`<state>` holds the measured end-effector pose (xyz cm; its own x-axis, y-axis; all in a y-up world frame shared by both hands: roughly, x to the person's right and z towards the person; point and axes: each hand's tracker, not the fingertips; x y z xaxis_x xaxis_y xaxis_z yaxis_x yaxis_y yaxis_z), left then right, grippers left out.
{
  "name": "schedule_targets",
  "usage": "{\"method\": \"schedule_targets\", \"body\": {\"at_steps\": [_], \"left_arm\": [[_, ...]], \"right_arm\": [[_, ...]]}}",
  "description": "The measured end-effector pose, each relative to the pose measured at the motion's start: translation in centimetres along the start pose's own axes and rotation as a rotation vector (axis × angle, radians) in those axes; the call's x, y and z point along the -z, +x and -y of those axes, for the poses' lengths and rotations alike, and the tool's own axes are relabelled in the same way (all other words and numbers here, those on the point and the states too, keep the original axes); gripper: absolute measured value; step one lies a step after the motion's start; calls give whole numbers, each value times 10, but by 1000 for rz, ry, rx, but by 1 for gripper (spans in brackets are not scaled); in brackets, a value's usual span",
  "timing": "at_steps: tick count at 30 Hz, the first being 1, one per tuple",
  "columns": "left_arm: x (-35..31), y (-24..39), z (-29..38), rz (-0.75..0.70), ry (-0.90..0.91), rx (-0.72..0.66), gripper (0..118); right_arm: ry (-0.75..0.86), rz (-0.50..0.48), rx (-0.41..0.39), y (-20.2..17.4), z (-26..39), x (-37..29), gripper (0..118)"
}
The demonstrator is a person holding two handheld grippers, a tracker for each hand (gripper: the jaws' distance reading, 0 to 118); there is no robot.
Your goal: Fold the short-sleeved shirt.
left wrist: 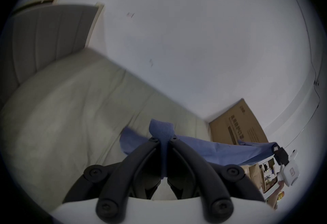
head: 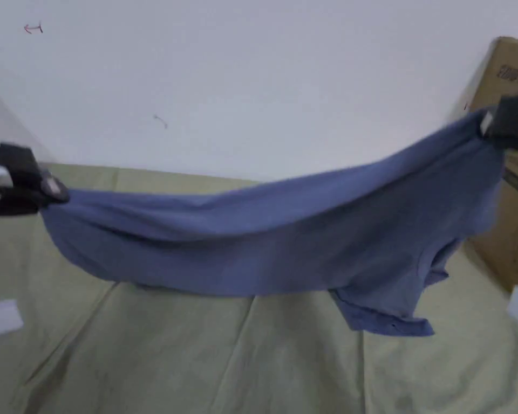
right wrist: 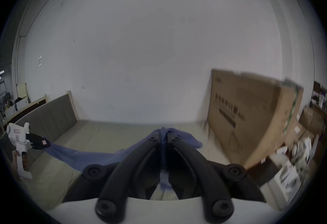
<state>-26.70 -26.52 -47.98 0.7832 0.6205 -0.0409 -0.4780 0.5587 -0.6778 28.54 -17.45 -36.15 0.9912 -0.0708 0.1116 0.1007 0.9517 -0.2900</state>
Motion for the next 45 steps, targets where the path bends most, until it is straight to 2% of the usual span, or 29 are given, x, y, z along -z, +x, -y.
{"method": "schedule_targets", "body": {"at_steps": [4, 7, 12, 16, 19, 24, 30, 34, 35, 36, 37, 38, 39, 40, 41, 42, 43, 45], "left_arm": [[-30, -58, 71, -76, -90, -36, 4], [-59, -86, 131, -121, -158, -57, 4], [-101, -126, 202, -152, -277, -181, 4], [-123, -143, 232, -209, -343, -168, 4], [-135, -150, 245, -204, -382, -179, 4], [-151, -150, 263, -217, -463, -97, 4], [-147, -152, 277, -231, -532, -67, 4], [-148, -144, 279, -232, -546, -5, 4], [-148, -142, 279, -236, -542, 3, 5], [-148, -140, 277, -240, -536, 10, 14], [-150, -138, 276, -245, -532, 17, 41], [-153, -136, 274, -261, -530, 27, 95], [-156, -135, 272, -280, -535, 29, 95], [-159, -136, 270, -274, -564, 19, 108], [-170, -135, 265, -220, -523, -4, 118], [-174, -138, 259, -181, -556, -21, 113], [-180, -140, 255, -167, -556, -63, 108], [-190, -143, 244, -182, -546, -72, 111]], "right_arm": [[-131, -55, 36, 12, 81, -58, 6], [-236, -26, 45, 15, 138, -95, 6], [-420, 9, 177, 26, 227, -149, 6], [-519, 52, 181, 28, 276, -189, 6], [-550, 77, 199, 34, 295, -214, 6], [-592, 109, 244, 53, 308, -247, 6], [-705, 115, 160, 61, 318, -249, 6], [-713, 130, 159, 68, 314, -244, 6], [-704, 130, 191, 70, 312, -243, 7], [-703, 118, 208, 70, 309, -241, 11], [-704, 102, 215, 69, 304, -240, 29], [-707, 95, 218, 67, 299, -241, 82], [-715, 89, 213, 65, 294, -242, 82], [-745, 66, 205, 66, 287, -242, 96], [-784, -1, 204, 67, 281, -244, 116], [-720, -14, 224, 71, 272, -251, 116], [-746, -60, 208, 59, 252, -266, 116], [-769, -55, 202, 58, 232, -273, 116]]}}
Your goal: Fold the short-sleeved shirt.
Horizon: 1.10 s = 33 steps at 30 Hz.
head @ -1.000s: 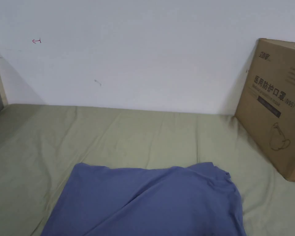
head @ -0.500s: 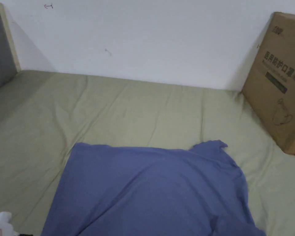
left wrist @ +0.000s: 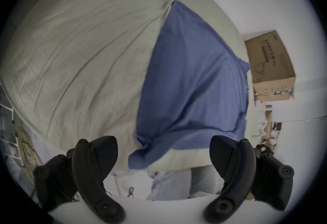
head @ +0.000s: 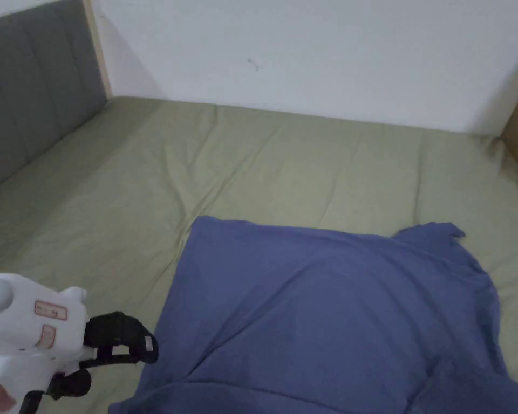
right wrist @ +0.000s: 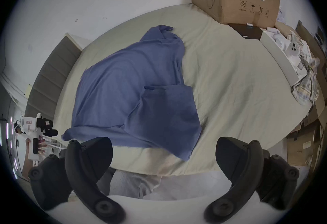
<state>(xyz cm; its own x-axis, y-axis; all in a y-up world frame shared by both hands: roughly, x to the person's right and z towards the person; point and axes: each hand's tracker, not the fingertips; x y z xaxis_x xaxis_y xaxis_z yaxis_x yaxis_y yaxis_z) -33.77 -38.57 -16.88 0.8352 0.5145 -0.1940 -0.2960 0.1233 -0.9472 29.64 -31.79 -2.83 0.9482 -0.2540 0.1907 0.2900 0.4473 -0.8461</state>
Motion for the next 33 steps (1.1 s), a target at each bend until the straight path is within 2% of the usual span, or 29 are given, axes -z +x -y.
{"method": "schedule_targets", "body": {"at_steps": [2, 4, 5, 6, 7, 8, 9, 10, 12, 15, 16, 17, 18, 19, 20, 21, 27, 28, 29, 30, 32, 33], "left_arm": [[-28, 2, -1, -68, -27, 4, 113], [-31, 1, -6, -204, -104, -37, 113], [-33, 1, -6, -255, -133, -55, 94], [-34, 0, -5, -282, -142, -53, 53], [-30, 0, -1, -315, -165, -59, 1], [-27, -1, 3, -331, -165, -76, 0], [-26, 0, 7, -350, -204, -88, 0], [-21, 1, 11, -348, -239, -94, 0], [-13, 0, 16, -319, -235, -131, 0], [7, 0, 6, -231, -275, -254, 1], [15, -1, 3, -212, -287, -276, 16], [20, 4, 2, -200, -302, -267, 68], [26, 7, 0, -227, -313, -238, 112], [34, 10, -2, -233, -340, -206, 116], [34, 15, -6, -227, -353, -183, 109], [38, 23, -8, -223, -301, -141, 110], [65, 22, -12, -195, -300, -192, 110], [66, 22, -10, -188, -297, -188, 97], [71, 21, -7, -198, -296, -177, 39], [74, 20, -4, -235, -302, -173, 2], [91, 23, 9, -218, -302, -108, 1], [76, 27, -3, -222, -289, -121, 1]], "right_arm": [[-70, -16, -2, 5, -1, 1, 116], [-174, 22, -37, 1, -5, 2, 116], [-233, 66, -52, 2, -5, 3, 114], [-256, 91, -61, 5, -4, 6, 107], [-239, 76, -84, 4, -1, 4, 83], [-232, 79, -91, 0, 1, 5, 19], [-254, 102, -93, -3, 2, 10, 0], [-236, 128, -69, 12, 16, 14, 0], [-285, 107, -83, 19, 27, 24, 0], [-313, 117, -56, 8, 18, 36, 0], [-313, 114, -53, 7, 19, 41, 0], [-311, 111, -51, 6, 20, 45, 0], [-302, 110, -48, 4, 20, 40, 0], [-302, 109, -46, 4, 20, 43, 0], [-302, 108, -42, 4, 20, 46, 0], [-303, 106, -37, 5, 19, 49, 0], [-260, 119, 24, 14, 22, 48, 0], [-253, 118, 36, 16, 21, 50, 0], [-244, 117, 41, 17, 23, 49, 0], [-239, 120, 44, 18, 25, 47, 0], [-231, 128, 46, 19, 25, 50, 0], [-227, 129, 45, 20, 24, 53, 0]]}}
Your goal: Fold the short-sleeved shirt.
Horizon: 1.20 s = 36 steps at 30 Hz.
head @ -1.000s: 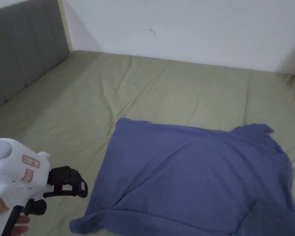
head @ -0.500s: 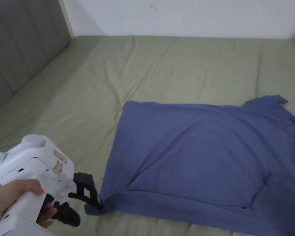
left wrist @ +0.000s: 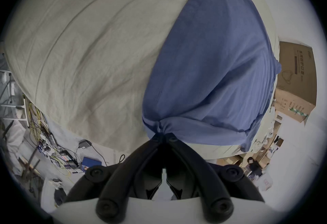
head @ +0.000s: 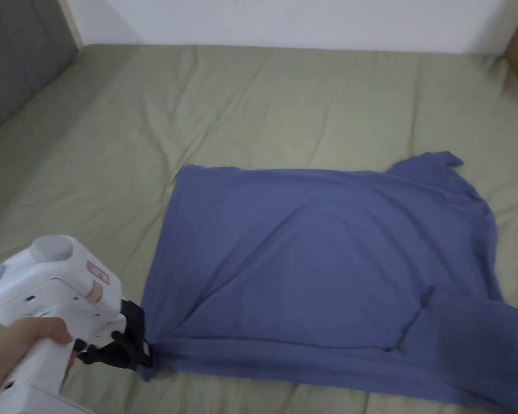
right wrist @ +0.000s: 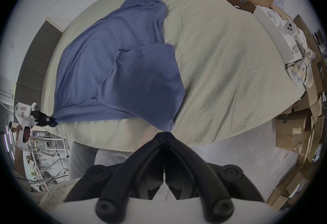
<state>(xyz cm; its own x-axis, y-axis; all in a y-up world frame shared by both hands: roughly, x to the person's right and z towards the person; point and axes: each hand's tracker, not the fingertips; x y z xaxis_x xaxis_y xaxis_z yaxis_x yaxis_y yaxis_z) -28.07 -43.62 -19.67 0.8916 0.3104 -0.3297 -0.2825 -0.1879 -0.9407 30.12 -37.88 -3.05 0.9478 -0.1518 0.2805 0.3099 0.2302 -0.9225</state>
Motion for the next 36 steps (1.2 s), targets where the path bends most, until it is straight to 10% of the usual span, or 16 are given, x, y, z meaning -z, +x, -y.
{"method": "schedule_targets", "body": {"at_steps": [4, 6, 7, 18, 19, 20, 21, 24, 30, 36], "left_arm": [[-7, -2, -5, 38, 20, -49, 1], [-9, -4, -7, 47, 28, -55, 1], [-10, -4, -7, 47, 26, -53, 1], [-14, 20, 18, 12, 37, -36, 1], [-13, 20, 19, 9, 37, -40, 1], [-13, 18, 15, 9, 39, -42, 1], [-12, 17, 15, 8, 40, -43, 1], [-9, 16, 17, -6, 46, -31, 1], [-18, 20, 33, -41, 99, 92, 1], [-44, 34, 34, -80, 125, 228, 1]], "right_arm": [[44, -28, 25, 6, -4, 9, 10], [41, -60, 38, 11, -3, 14, 95], [24, -66, 39, 11, -3, 20, 118], [112, 54, -59, 23, -4, 78, 113], [104, 37, -40, 22, -2, 60, 104], [96, 24, -27, 22, -2, 60, 64], [117, 6, -7, 24, 5, 71, 64], [167, 14, -26, 11, 11, 65, 9], [157, -122, 139, 26, 14, 46, 9], [300, -119, 22, 4, 0, -17, 9]]}}
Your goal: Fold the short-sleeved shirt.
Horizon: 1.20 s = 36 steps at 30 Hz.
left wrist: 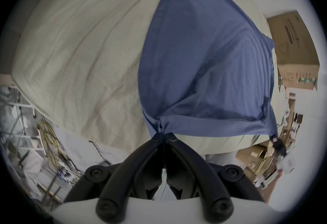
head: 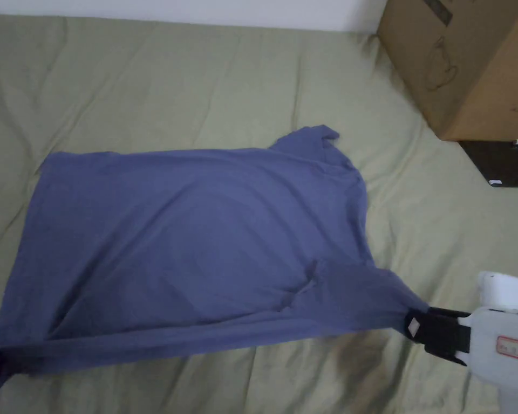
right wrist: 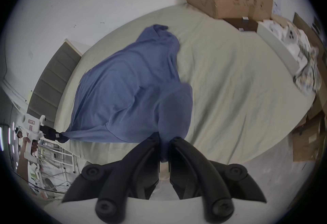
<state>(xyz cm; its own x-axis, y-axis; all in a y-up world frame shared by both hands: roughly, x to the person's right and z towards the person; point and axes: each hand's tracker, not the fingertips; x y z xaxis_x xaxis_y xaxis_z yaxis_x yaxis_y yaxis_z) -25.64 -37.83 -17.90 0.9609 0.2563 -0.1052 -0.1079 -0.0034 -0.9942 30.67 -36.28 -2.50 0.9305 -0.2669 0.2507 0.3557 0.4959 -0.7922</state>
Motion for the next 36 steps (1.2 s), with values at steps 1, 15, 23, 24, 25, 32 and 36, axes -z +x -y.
{"method": "schedule_targets", "body": {"at_steps": [1, 15, 23, 24, 25, 32, 36], "left_arm": [[-4, 1, -9, 6, 3, -7, 1], [38, 43, -189, -62, 5, -34, 1], [94, 36, -221, -89, -60, -86, 1], [93, 35, -218, -83, -51, -97, 2], [89, 34, -217, -78, -35, -105, 8], [2, 5, -161, 189, 142, -225, 115], [-26, -15, -118, 195, 170, -211, 115]], "right_arm": [[0, -5, -2, 6, -12, 1, 9], [-77, 138, -103, -25, -154, 144, 9], [-175, 203, -117, -17, -160, 218, 9], [-173, 204, -120, -19, -159, 216, 9], [-163, 206, -124, -19, -159, 209, 12], [-120, -13, -39, -27, -161, 116, 116], [-127, -40, 1, -11, -139, 69, 116]]}}
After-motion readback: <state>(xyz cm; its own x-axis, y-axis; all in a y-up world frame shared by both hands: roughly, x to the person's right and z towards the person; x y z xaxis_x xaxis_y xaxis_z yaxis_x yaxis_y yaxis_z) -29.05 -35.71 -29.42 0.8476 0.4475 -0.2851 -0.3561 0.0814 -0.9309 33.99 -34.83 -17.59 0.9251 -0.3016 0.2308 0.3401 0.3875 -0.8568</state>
